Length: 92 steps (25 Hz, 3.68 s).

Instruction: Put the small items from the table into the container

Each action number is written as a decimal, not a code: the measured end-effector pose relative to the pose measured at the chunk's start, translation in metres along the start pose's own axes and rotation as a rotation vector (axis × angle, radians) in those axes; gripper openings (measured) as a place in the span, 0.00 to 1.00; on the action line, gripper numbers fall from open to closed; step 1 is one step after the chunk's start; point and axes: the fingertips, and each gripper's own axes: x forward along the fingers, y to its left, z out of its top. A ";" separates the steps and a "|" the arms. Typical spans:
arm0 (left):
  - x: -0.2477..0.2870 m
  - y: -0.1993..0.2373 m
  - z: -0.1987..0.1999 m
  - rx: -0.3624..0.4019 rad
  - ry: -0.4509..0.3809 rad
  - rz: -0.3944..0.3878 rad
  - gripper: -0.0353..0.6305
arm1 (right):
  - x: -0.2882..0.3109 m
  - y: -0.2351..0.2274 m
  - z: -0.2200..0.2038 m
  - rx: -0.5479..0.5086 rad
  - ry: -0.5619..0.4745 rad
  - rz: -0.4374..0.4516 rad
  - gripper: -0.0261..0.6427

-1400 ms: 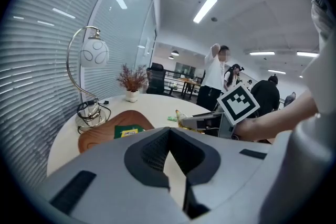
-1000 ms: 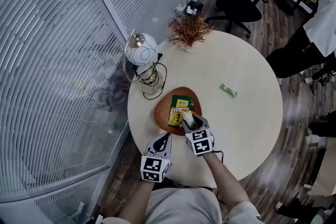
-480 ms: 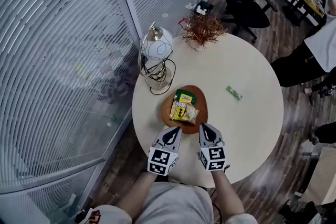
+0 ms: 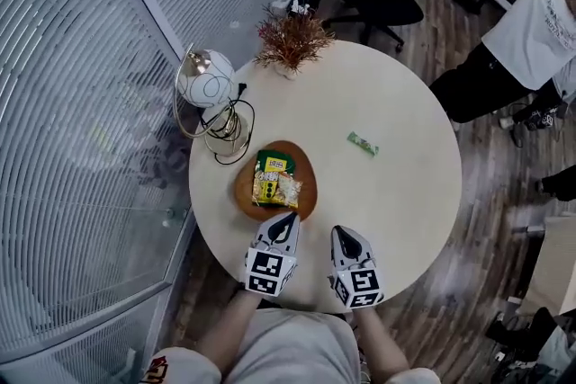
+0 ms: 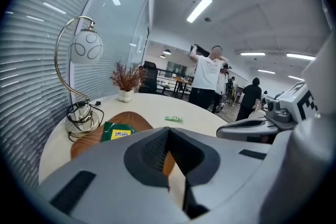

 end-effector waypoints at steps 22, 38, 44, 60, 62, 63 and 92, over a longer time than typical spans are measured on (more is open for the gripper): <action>-0.002 -0.036 -0.009 -0.051 0.014 0.102 0.04 | 0.145 -0.205 0.000 -0.264 0.205 -0.084 0.36; -0.023 -0.004 -0.021 -0.099 0.038 0.187 0.04 | 0.205 -0.229 -0.040 -0.233 0.491 -0.090 0.13; -0.022 0.002 -0.018 -0.078 0.032 0.125 0.04 | 0.170 -0.192 -0.072 -0.108 0.510 -0.053 0.11; -0.050 0.056 0.000 0.027 -0.003 -0.011 0.04 | 0.077 0.032 0.015 -0.106 0.152 0.089 0.11; -0.058 0.068 0.002 0.034 -0.008 -0.007 0.04 | 0.095 0.055 0.011 -0.141 0.151 0.081 0.11; -0.063 0.072 0.003 0.035 -0.012 -0.005 0.04 | 0.103 0.063 0.008 -0.147 0.145 0.073 0.11; -0.093 0.045 0.021 0.104 -0.082 -0.150 0.04 | -0.044 0.120 0.067 0.137 -0.221 -0.084 0.06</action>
